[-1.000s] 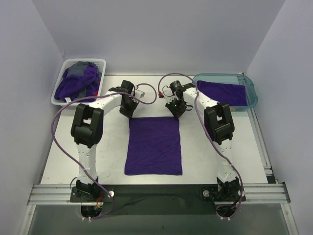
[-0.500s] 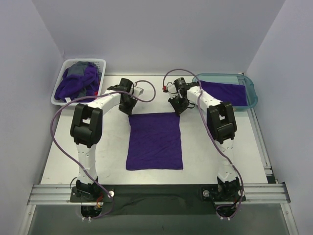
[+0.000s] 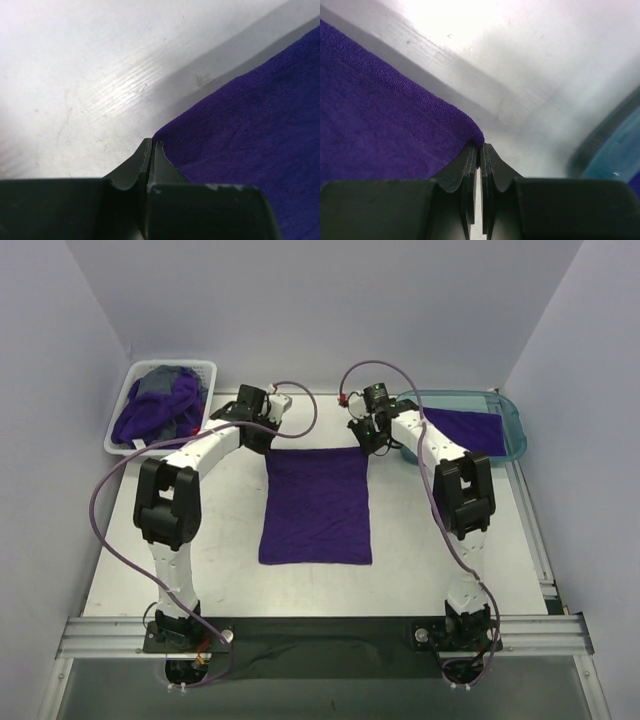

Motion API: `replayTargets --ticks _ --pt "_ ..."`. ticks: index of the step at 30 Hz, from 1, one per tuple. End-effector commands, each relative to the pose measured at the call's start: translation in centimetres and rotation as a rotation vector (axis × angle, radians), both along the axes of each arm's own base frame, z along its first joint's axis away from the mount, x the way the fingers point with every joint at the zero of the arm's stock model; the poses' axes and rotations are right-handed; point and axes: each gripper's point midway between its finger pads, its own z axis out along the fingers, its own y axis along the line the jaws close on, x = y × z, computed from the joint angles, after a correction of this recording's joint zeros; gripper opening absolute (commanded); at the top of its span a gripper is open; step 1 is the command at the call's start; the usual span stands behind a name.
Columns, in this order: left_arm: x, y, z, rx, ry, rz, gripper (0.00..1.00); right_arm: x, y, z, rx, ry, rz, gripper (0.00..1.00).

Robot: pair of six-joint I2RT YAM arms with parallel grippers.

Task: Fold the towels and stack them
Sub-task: Fold the towel

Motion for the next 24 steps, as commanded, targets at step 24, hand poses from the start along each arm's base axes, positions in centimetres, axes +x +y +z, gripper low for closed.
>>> replayTargets --ticks 24 --pt "-11.2 -0.4 4.4 -0.166 -0.116 -0.012 0.0 -12.5 0.6 4.1 0.051 -0.074 -0.043 0.0"
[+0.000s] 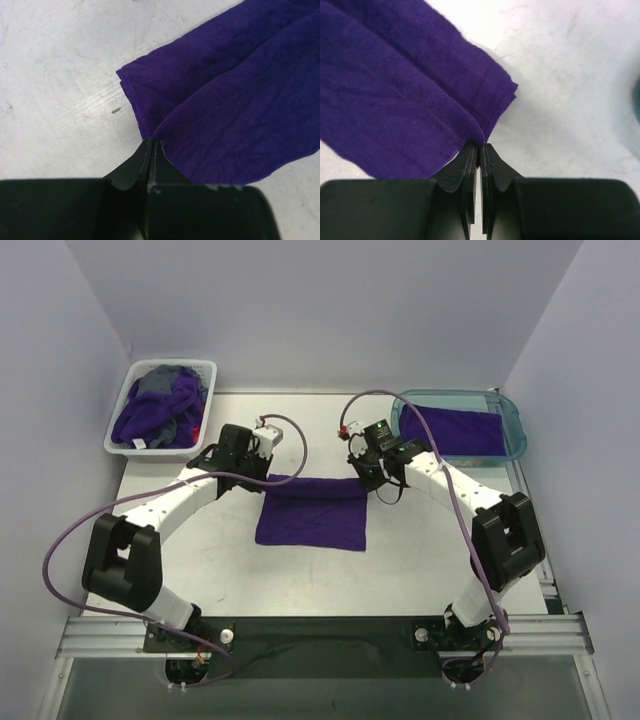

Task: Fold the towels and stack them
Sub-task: Fold the towel

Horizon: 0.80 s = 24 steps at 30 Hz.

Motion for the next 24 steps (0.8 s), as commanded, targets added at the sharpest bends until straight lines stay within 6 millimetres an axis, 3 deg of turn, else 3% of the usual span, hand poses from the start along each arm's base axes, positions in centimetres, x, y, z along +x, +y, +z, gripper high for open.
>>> replayTargets --ticks 1,6,12,20,24 --pt "-1.0 -0.3 1.8 -0.032 -0.046 0.026 0.0 -1.6 0.0 1.1 0.004 -0.027 -0.046 0.0" --pt "-3.6 1.4 0.6 -0.007 0.003 0.088 0.0 -4.7 -0.5 -0.2 0.019 0.023 -0.092 0.0" --pt "-6.0 1.6 -0.2 -0.054 0.051 0.119 0.0 -7.8 -0.7 -1.5 0.061 0.087 -0.125 0.0" --pt "-7.8 1.5 -5.1 -0.01 0.225 0.138 0.0 -9.9 -0.6 -4.8 0.061 0.224 -0.153 0.0" --pt "-8.0 1.5 -6.2 0.037 0.265 0.138 0.0 -10.2 -0.4 -6.2 0.051 0.267 -0.161 0.0"
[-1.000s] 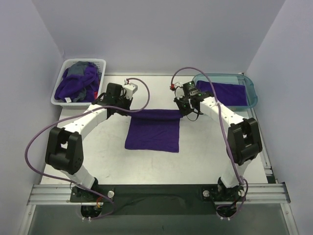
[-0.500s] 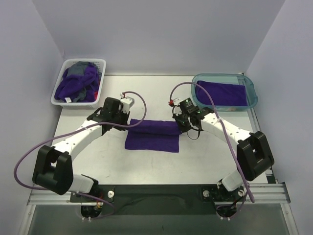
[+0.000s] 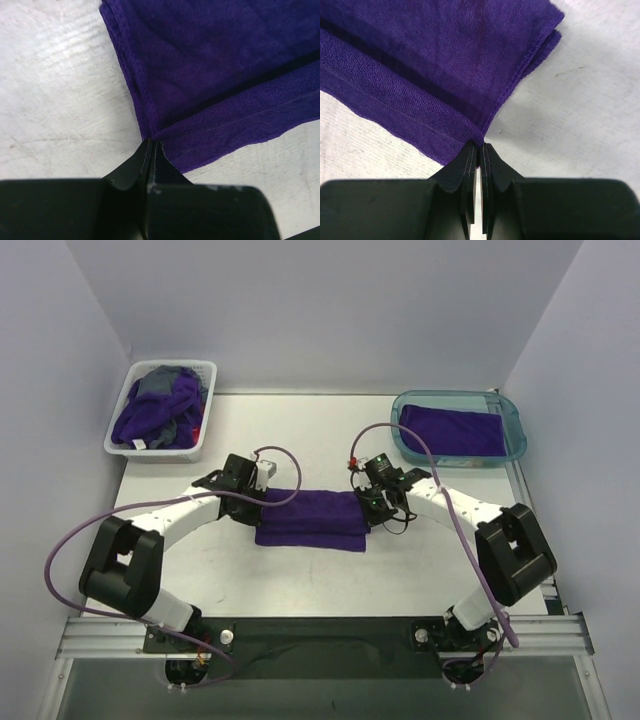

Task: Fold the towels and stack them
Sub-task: Fold the towel

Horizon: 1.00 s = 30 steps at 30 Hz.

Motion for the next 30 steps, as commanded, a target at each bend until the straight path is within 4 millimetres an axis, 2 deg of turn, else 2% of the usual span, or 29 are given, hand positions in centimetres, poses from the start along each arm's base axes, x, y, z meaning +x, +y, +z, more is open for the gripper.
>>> replayTargets --ticks 1,7,11,12,13,15,16,19,20,23,25,29,30 --pt "0.2 0.0 -0.1 0.03 0.015 0.01 0.0 -1.0 0.1 -1.2 -0.002 0.063 -0.017 0.0" --pt "0.4 0.3 0.3 0.047 -0.006 0.02 0.0 -1.3 0.5 -1.3 0.012 0.077 -0.007 0.0" --pt "1.9 -0.2 2.7 0.027 -0.084 0.009 0.0 -0.4 0.4 -0.2 0.004 0.029 -0.018 0.0" --pt "2.3 -0.2 3.3 0.029 -0.102 0.01 0.0 0.2 0.5 0.6 0.012 0.001 -0.023 0.0" --pt "3.4 -0.4 4.7 0.026 -0.144 0.008 0.0 0.6 0.5 1.1 0.012 -0.017 -0.024 0.0" --pt "4.5 -0.4 5.9 0.035 -0.179 0.009 0.0 1.5 0.5 2.1 0.007 -0.058 -0.031 0.0" --pt "5.8 -0.6 7.4 0.028 -0.218 0.005 0.0 2.3 0.7 3.0 0.01 -0.086 -0.033 0.0" --pt "7.8 -0.1 8.4 0.063 -0.246 0.024 0.0 3.9 0.6 4.4 -0.003 -0.143 -0.038 0.0" --pt "8.8 -0.1 9.8 0.055 -0.269 0.036 0.0 4.6 0.9 5.3 0.004 -0.167 -0.041 0.0" --pt "9.8 -0.1 10.1 0.08 -0.281 0.008 0.0 5.3 1.0 6.2 0.007 -0.188 -0.048 0.0" --pt "9.7 0.1 9.9 0.091 -0.281 0.0 0.0 5.1 1.2 6.3 0.024 -0.18 -0.041 0.0" --pt "8.4 0.6 8.3 0.11 -0.252 -0.017 0.0 3.8 1.5 5.2 0.044 -0.131 -0.039 0.0" --pt "7.7 0.9 7.3 0.12 -0.229 -0.018 0.0 3.2 1.4 4.6 0.043 -0.109 -0.035 0.0"
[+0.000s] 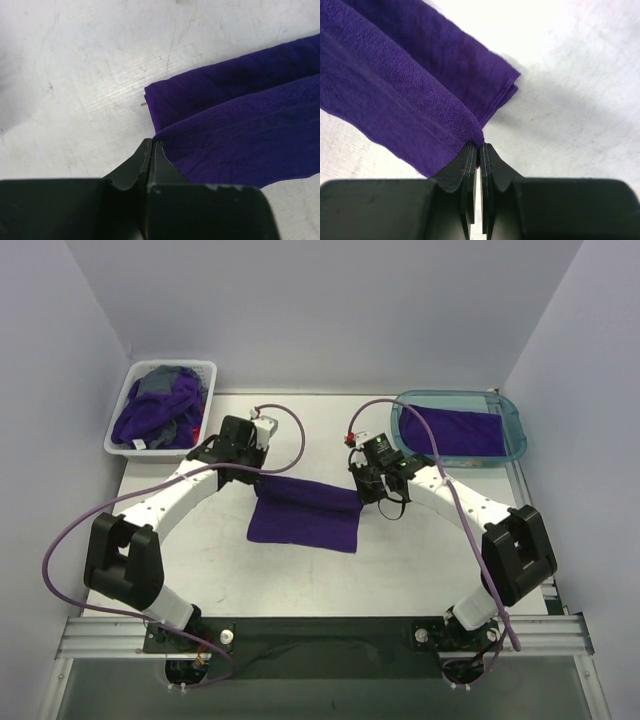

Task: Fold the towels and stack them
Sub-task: Fold the towel

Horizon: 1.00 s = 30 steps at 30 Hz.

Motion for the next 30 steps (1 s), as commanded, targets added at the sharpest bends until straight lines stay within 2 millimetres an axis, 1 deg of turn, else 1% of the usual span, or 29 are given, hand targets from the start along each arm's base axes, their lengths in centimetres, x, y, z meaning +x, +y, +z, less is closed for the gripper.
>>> replayTargets --ticks 1,2,3,6,8,11,13,15,17,19,20,23,24,25,26,27,28,29,30 --pt "-1.3 1.1 -1.8 0.045 0.033 -0.008 0.0 -1.9 -0.5 -0.5 0.006 0.049 -0.001 0.0" --pt "-1.6 1.1 -2.2 0.045 0.04 -0.008 0.0 -2.4 -0.3 -0.9 0.014 0.069 0.006 0.0" --pt "-2.2 1.3 -3.1 0.051 0.062 -0.007 0.0 -2.9 -0.5 -1.4 0.008 0.086 0.006 0.0" --pt "-3.1 1.3 -4.5 0.04 0.103 -0.002 0.0 -3.8 -0.6 -2.5 0.001 0.119 0.008 0.0" --pt "-4.1 1.5 -6.0 0.042 0.146 -0.002 0.0 -4.3 -0.9 -3.2 -0.01 0.142 0.005 0.0" --pt "-5.1 1.7 -7.2 0.048 0.184 0.002 0.0 -4.7 -1.0 -4.2 -0.017 0.174 0.006 0.0" --pt "-5.5 1.8 -7.5 0.045 0.198 0.01 0.0 -5.0 -0.6 -4.4 -0.006 0.193 0.012 0.0" --pt "-6.1 1.9 -7.7 0.05 0.208 0.007 0.0 -5.2 -0.4 -4.6 -0.005 0.202 0.018 0.0" --pt "-6.9 1.4 -7.8 0.028 0.227 -0.019 0.01 -5.5 -0.2 -4.7 0.002 0.212 0.025 0.0" --pt "-7.4 1.2 -7.9 0.023 0.24 -0.03 0.05 -5.8 0.1 -4.7 0.012 0.223 0.038 0.03" --pt "-7.7 1.2 -8.0 0.026 0.25 -0.034 0.06 -6.0 0.2 -4.8 0.015 0.229 0.046 0.06" --pt "-8.3 1.1 -7.8 0.015 0.262 -0.015 0.09 -6.7 0.7 -4.5 0.03 0.239 0.067 0.11" --pt "-8.5 1.1 -7.6 0.011 0.258 -0.011 0.09 -7.0 0.8 -4.5 0.03 0.244 0.072 0.12" --pt "-8.6 0.9 -7.4 -0.001 0.255 -0.008 0.15 -7.3 0.9 -4.5 0.03 0.245 0.081 0.12" --pt "-8.6 0.7 -6.5 -0.022 0.233 -0.015 0.21 -7.5 0.9 -4.2 0.036 0.245 0.084 0.15" --pt "-8.8 0.6 -6.1 -0.033 0.226 -0.017 0.27 -7.9 0.7 -4.3 0.034 0.253 0.086 0.16" --pt "-9.1 0.5 -5.9 -0.041 0.227 -0.017 0.27 -8.2 0.7 -4.1 0.036 0.255 0.089 0.16" --pt "-9.3 0.3 -4.9 -0.065 0.206 -0.023 0.33 -8.6 0.6 -4.1 0.04 0.264 0.094 0.22" --pt "-9.5 0.2 -4.4 -0.075 0.199 -0.025 0.38 -8.8 0.6 -3.5 0.052 0.253 0.099 0.24"
